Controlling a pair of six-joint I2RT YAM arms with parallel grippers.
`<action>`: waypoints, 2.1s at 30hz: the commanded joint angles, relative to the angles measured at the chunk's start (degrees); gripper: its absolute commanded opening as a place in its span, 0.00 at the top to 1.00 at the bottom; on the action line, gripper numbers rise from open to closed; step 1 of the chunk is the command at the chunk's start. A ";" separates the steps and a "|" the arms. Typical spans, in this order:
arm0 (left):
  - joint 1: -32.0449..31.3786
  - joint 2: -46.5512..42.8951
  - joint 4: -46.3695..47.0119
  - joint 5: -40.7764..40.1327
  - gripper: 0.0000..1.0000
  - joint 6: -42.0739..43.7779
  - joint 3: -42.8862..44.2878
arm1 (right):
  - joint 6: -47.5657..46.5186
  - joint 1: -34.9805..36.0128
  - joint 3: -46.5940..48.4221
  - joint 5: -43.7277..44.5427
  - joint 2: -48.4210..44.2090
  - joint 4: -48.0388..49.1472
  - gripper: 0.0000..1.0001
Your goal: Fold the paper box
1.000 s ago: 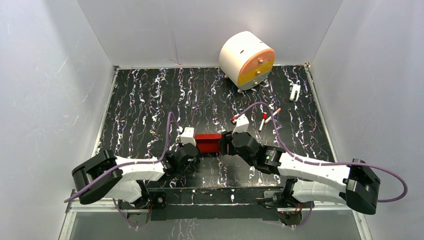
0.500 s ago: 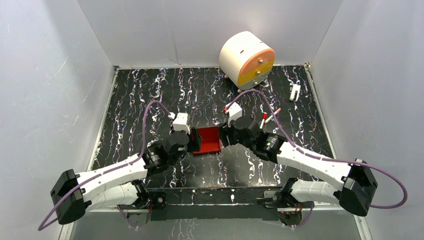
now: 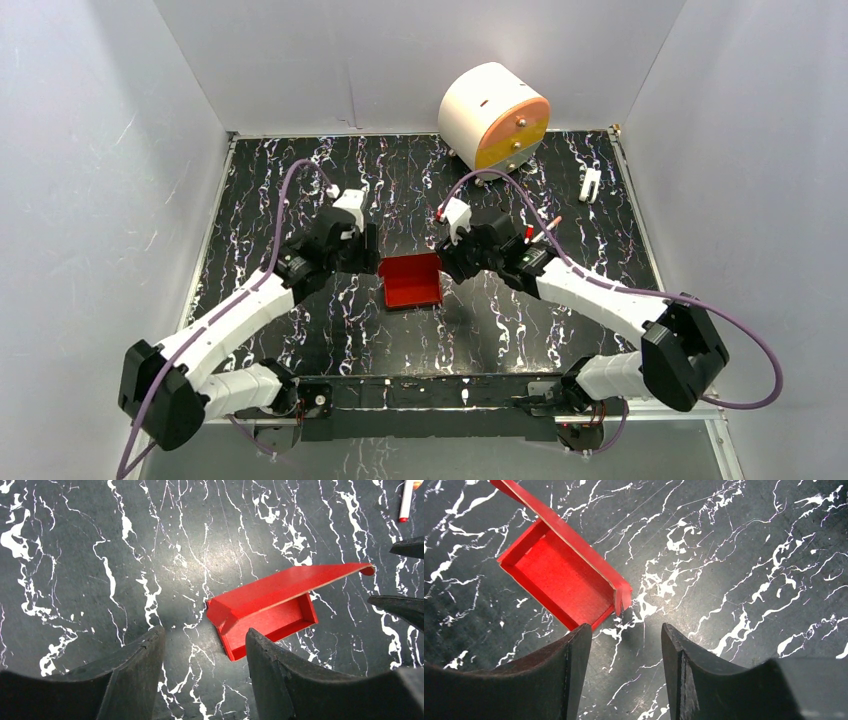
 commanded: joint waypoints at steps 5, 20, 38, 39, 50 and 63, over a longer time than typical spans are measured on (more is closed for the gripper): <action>3.64 9.01 -6.12 13.75 0.46 10.18 6.39 | -5.33 -0.76 2.61 -3.85 3.12 5.36 0.45; 4.89 16.04 -7.29 18.64 0.59 14.81 10.21 | -8.18 -1.00 4.26 -5.47 10.19 8.36 0.74; 5.00 19.23 -5.13 22.13 1.00 8.37 10.91 | -3.16 -0.38 4.68 -7.00 10.05 8.15 1.00; 5.00 19.10 -4.45 21.71 1.00 6.99 10.57 | -2.07 -0.03 4.91 -6.20 10.03 7.92 1.00; 3.87 15.00 8.87 17.16 1.00 -6.56 4.46 | 15.83 7.82 7.90 19.72 11.33 3.56 1.00; -3.85 10.42 22.42 4.15 1.00 -13.64 -6.42 | 34.03 14.20 4.29 36.55 14.05 10.42 1.00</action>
